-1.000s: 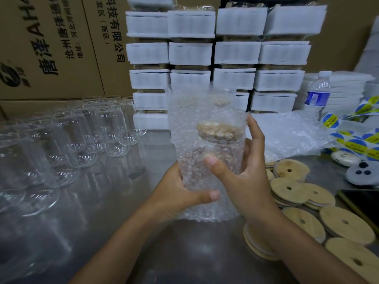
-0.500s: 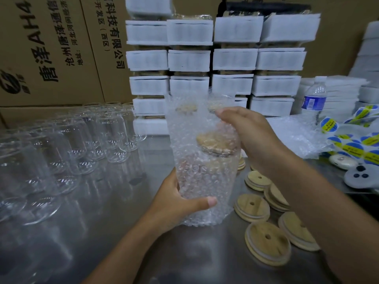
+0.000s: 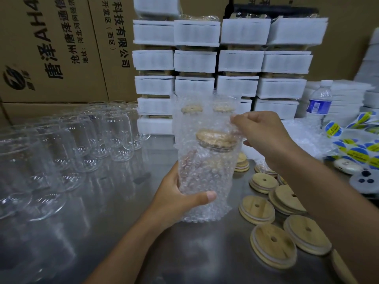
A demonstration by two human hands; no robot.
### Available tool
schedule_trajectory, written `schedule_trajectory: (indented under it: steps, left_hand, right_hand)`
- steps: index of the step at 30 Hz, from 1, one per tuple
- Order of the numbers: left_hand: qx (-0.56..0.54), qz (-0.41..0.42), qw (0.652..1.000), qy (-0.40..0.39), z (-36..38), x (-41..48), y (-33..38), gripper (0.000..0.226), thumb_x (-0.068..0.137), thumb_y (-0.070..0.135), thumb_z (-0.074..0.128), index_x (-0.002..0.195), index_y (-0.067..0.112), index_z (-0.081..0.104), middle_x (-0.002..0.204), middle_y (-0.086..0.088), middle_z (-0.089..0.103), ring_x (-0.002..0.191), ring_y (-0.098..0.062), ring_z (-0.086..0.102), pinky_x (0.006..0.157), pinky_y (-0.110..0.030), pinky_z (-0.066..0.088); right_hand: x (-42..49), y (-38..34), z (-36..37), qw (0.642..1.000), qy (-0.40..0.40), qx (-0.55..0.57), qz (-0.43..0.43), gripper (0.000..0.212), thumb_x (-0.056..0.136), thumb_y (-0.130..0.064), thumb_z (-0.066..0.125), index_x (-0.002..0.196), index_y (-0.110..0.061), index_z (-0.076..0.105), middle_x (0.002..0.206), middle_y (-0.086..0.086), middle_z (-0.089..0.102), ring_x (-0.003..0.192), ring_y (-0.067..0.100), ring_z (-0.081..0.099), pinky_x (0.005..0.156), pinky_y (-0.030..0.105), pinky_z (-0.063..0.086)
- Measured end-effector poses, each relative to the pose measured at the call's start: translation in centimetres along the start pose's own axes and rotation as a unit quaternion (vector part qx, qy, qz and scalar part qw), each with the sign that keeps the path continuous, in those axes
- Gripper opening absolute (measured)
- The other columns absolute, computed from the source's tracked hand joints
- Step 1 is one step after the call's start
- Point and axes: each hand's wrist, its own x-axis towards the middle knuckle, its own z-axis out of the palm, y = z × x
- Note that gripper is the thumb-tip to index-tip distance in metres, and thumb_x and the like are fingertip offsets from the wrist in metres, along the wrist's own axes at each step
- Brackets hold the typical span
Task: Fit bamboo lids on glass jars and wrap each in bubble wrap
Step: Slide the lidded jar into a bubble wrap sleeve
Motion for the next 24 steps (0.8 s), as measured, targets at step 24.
schedule_trajectory:
  steps: [24]
  left_hand:
    - [0.008, -0.013, 0.987, 0.161, -4.3, 2.0, -2.1, 0.096, 0.046, 0.052, 0.082, 0.129, 0.033, 0.038, 0.124, 0.01, 0.053, 0.106, 0.009, 0.05, 0.1, -0.023, 0.037]
  right_hand:
    - [-0.7, 5.3, 9.1, 0.99, -0.095, 0.104, 0.001, 0.075, 0.071, -0.032, 0.082, 0.128, -0.026, 0.034, 0.102, -0.022, 0.056, 0.091, -0.013, 0.057, 0.072, 0.008, 0.045]
